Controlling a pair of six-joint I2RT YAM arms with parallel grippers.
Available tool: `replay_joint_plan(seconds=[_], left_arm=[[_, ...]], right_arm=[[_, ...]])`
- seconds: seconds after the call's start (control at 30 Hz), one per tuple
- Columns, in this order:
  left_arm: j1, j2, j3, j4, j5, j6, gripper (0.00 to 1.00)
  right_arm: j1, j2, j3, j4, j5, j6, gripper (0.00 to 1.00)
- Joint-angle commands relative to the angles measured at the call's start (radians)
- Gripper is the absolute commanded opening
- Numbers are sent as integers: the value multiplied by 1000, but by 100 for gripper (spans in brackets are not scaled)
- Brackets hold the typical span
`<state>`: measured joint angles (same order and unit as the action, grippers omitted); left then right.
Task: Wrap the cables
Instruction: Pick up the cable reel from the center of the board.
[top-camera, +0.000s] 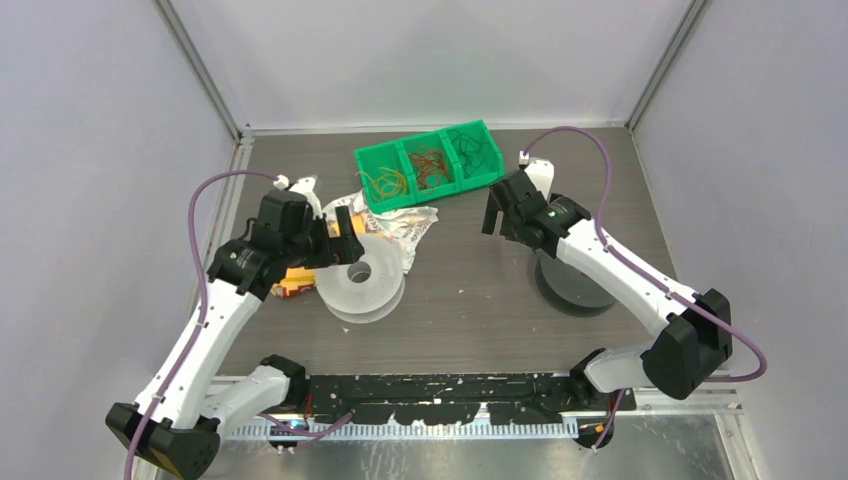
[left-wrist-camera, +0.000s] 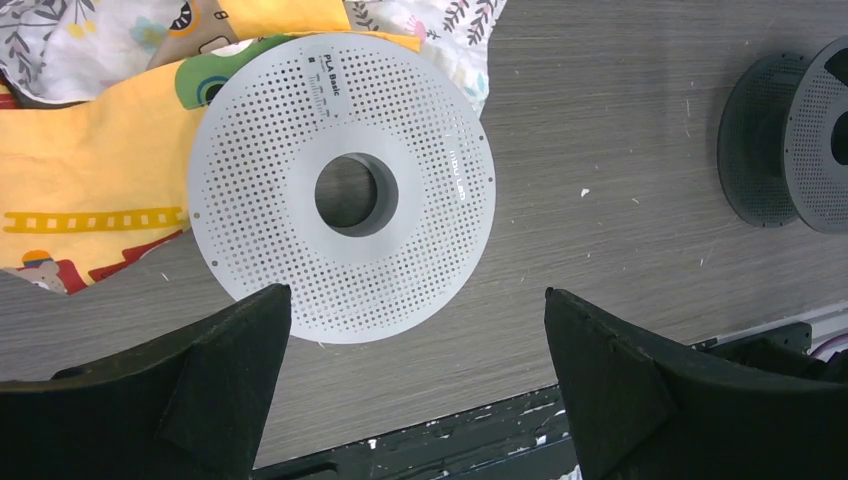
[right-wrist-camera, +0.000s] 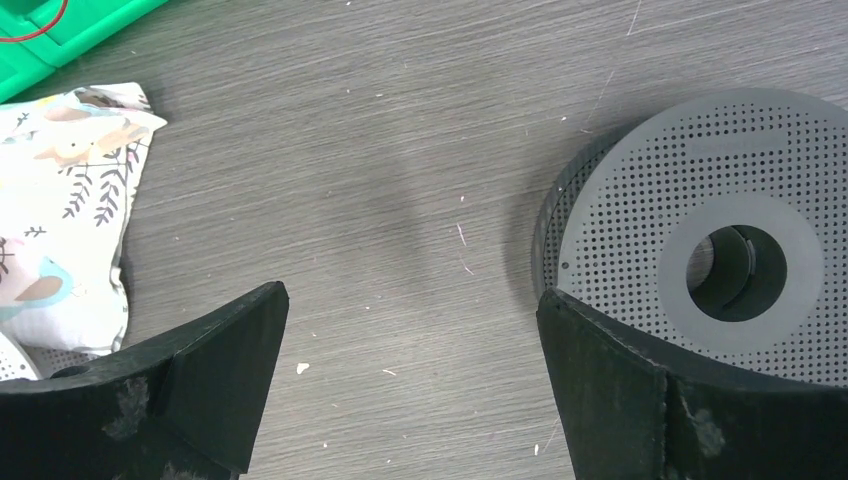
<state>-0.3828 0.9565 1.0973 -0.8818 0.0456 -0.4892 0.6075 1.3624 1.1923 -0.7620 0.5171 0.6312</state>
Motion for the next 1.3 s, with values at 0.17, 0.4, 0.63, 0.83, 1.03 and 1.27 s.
replay_joint_plan(seconds=[0.17, 0.4, 0.63, 0.83, 1.03, 1.27], left_arm=[[5, 7, -10, 54, -89, 4, 100], [5, 25, 9, -5, -193, -74, 100], [8, -76, -71, -244, -223, -302, 100], [98, -222, -260, -183, -81, -381, 99], [238, -291, -571, 234, 222, -467, 100], [239, -285, -694, 564, 304, -543, 78]], right_arm=[[6, -6, 13, 66, -5, 29, 100], [5, -35, -6, 112, -32, 25, 100], [5, -46, -30, 140, -81, 39, 100], [5, -50, -55, 162, -98, 42, 100], [8, -36, -45, 137, -118, 35, 100], [7, -36, -55, 107, -114, 32, 100]])
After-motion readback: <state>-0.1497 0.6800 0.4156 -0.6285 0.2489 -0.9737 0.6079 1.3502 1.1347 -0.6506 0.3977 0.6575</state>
